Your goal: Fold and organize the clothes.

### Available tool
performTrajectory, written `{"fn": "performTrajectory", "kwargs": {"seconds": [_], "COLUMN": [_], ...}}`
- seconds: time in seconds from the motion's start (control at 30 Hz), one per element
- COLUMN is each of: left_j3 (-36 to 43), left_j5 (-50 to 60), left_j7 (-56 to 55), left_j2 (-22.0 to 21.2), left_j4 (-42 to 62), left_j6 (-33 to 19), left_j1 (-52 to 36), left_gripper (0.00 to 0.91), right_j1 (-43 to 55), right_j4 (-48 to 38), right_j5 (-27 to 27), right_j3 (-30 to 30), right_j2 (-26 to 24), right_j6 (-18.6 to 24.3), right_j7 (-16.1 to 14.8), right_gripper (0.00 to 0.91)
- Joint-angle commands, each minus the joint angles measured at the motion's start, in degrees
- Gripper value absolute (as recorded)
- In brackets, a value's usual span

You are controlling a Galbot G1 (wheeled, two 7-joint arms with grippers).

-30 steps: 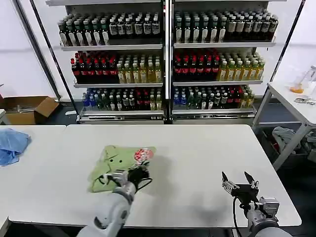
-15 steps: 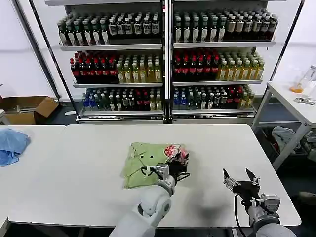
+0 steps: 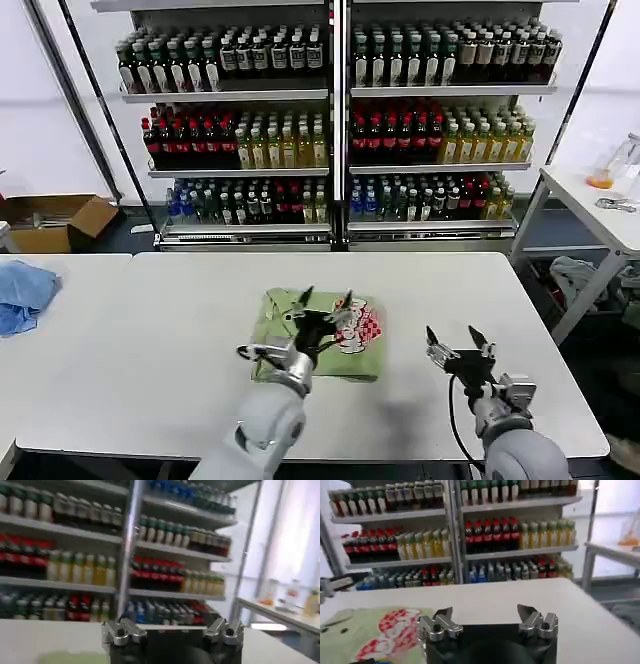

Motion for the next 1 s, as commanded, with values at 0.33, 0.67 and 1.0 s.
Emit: {"fn": "performTrajectory", "kwargs": {"seconds": [0.33, 0.67, 1.0], "left_j3": [-22.7, -22.9, -23.0], "left_j5": [2.0, 1.5, 0.6], "left_j7": [-0.4, -0.4, -0.4], "left_j2": [9.0, 8.6, 8.8], "left_j4": [-10.5, -10.9, -10.7], "left_j6": [-6.5, -6.6, -6.6], "left_j1": [18.3, 19.1, 18.9], "left_gripper": [0.907, 0.907, 0.907], "right_j1": [27.0, 29.0, 29.8], "right_j4": [-26.8, -32.4, -34.3], "right_j5": [14.5, 13.9, 12.1], "right_j3": [-17.3, -17.7, -17.2], "right_j2": [12.6, 15.7, 16.4], "right_j6": [-4.0, -2.8, -1.7], "right_j7": [4.7, 5.6, 6.0], "right_gripper": [0.907, 0.242, 0.000]}}
